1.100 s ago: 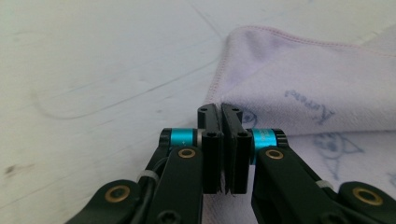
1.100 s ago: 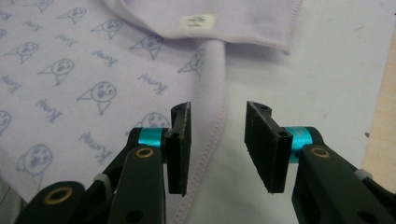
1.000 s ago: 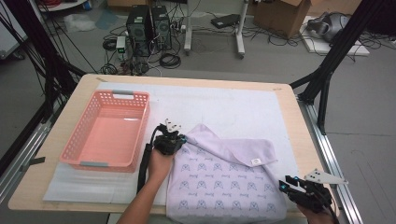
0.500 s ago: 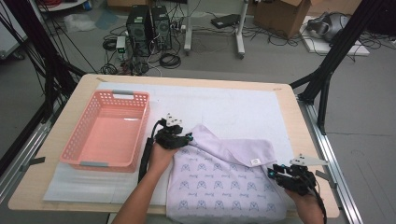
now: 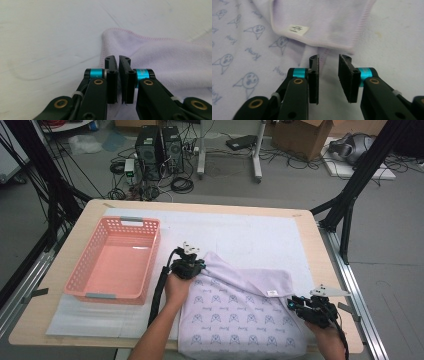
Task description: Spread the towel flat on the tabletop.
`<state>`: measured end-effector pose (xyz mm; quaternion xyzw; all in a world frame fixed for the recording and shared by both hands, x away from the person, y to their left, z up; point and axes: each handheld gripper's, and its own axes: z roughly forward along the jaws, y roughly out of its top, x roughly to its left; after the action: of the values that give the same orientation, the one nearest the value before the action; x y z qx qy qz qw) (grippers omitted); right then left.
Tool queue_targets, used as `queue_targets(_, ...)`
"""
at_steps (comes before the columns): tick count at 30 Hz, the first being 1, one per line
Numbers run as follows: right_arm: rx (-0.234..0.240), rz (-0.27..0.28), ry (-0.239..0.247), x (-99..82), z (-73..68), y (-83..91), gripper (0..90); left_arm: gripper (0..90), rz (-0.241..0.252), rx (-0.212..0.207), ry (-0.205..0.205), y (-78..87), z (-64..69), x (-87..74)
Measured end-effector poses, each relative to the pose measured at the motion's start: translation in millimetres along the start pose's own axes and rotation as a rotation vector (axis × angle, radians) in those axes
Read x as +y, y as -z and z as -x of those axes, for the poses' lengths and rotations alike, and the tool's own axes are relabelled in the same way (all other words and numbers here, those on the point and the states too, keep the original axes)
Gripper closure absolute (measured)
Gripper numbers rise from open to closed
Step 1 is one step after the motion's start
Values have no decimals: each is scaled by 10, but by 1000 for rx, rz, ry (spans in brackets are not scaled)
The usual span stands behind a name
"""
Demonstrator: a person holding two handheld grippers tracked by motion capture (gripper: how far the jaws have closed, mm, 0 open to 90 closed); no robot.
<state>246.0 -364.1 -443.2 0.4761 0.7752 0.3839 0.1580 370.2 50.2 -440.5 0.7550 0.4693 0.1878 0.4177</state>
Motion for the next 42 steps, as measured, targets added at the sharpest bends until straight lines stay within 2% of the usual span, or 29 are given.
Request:
queue_targets(2,-26,18,3,8,18,16,599,831,-4,36,11,36,-65,-13)
queue_targets(4,-42,45,-6,38,34,41,555,777,-1,54,-5,48,-97,-33)
queue_targets(6,-45,69,10,89,40,51,541,656,4,43,-1,43,-123,-43)
queue_targets(9,-17,81,48,189,24,13,544,556,36,26,-12,34,-146,-37)
queue_targets(10,-5,80,62,227,20,-4,548,547,52,21,-16,29,-147,-33)
queue_targets(11,8,84,73,267,19,-26,551,546,59,24,-28,19,-144,-32)
queue_targets(13,68,81,105,340,12,-78,573,541,23,36,-52,-19,-135,-36)
queue_targets(15,126,63,146,395,-20,-140,573,550,-14,17,-44,-68,-135,-61)
queue_targets(16,156,45,161,413,-43,-174,573,565,-15,27,-57,-70,-124,-59)
queue_targets(19,177,-19,211,439,-101,-304,611,712,-17,10,-86,-76,-99,-61)
queue_targets(20,176,-38,225,445,-108,-348,654,775,-19,7,-92,-76,-92,-61)
queue_targets(21,171,-49,239,456,-110,-382,731,786,-19,13,-88,-73,-89,-60)
queue_targets(23,139,-46,242,495,-86,-430,862,817,-15,19,-52,-72,-102,-60)
queue_targets(27,62,-29,231,661,25,-510,869,839,30,44,-8,-54,-128,-41)
queue_targets(34,-60,-4,212,1141,252,-772,869,829,95,81,-8,-16,-126,-15)
queue_targets(36,-100,23,202,1251,293,-823,869,759,98,87,6,-14,-126,-14)
queue_targets(38,-167,40,186,1341,328,-853,868,639,84,81,36,-5,-152,-17)
queue_targets(39,-208,45,170,1374,345,-859,860,617,80,69,48,-1,-162,-22)
queue_targets(41,-236,67,124,1411,398,-858,783,557,75,59,53,21,-173,-36)
queue_targets(42,-236,93,75,1423,425,-831,764,545,77,52,60,39,-175,-46)
